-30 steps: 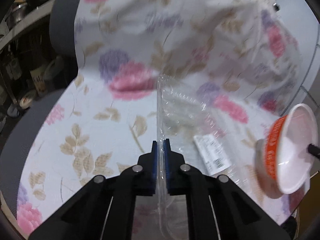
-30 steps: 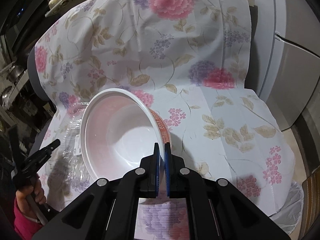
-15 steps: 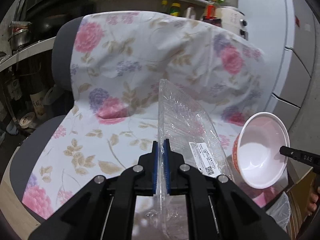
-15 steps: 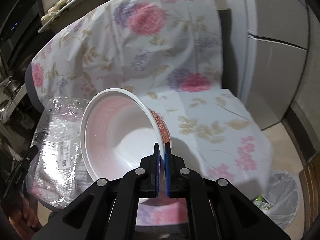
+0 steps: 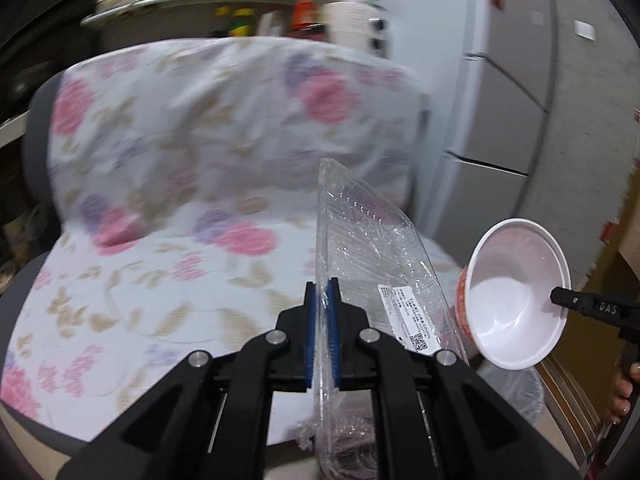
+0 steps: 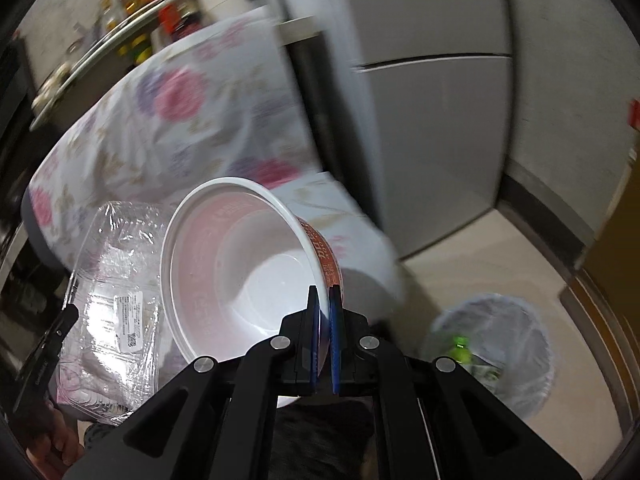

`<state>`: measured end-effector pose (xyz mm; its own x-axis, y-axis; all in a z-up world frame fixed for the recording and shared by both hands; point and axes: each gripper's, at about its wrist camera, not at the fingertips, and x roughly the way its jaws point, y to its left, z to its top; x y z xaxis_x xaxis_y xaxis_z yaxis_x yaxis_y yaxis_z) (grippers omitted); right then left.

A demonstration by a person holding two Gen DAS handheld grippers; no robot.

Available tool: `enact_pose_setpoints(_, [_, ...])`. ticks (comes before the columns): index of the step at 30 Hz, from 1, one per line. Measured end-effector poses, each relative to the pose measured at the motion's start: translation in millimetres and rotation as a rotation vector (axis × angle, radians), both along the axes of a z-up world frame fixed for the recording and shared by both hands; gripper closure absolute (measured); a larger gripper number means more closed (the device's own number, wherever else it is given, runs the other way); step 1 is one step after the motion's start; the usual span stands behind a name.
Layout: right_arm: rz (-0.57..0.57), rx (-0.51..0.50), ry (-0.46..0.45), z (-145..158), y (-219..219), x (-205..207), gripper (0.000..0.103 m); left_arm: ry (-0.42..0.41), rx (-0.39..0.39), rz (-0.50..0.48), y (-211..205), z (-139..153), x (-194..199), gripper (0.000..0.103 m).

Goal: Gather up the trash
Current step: 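Carry the bowl and clear tray over the trash bin and open both tools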

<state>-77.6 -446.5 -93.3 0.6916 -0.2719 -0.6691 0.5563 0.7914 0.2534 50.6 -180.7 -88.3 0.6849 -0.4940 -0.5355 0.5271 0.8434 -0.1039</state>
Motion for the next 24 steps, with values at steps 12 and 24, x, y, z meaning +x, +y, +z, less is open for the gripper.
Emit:
enact_pose_setpoints(12, [-0.309, 0.014, 0.027, -21.3, -75.8, -120.9, 0.098, 0.003, -0.004, -0.278, -129.4, -13.9, -53.1, 0.098])
enact_pose_setpoints(24, [-0.457, 0.115, 0.108, -81.7, -136.4, -159.3, 0.098, 0.061, 0.105, -0.442, -231.8, -62.7, -77.4, 0.098])
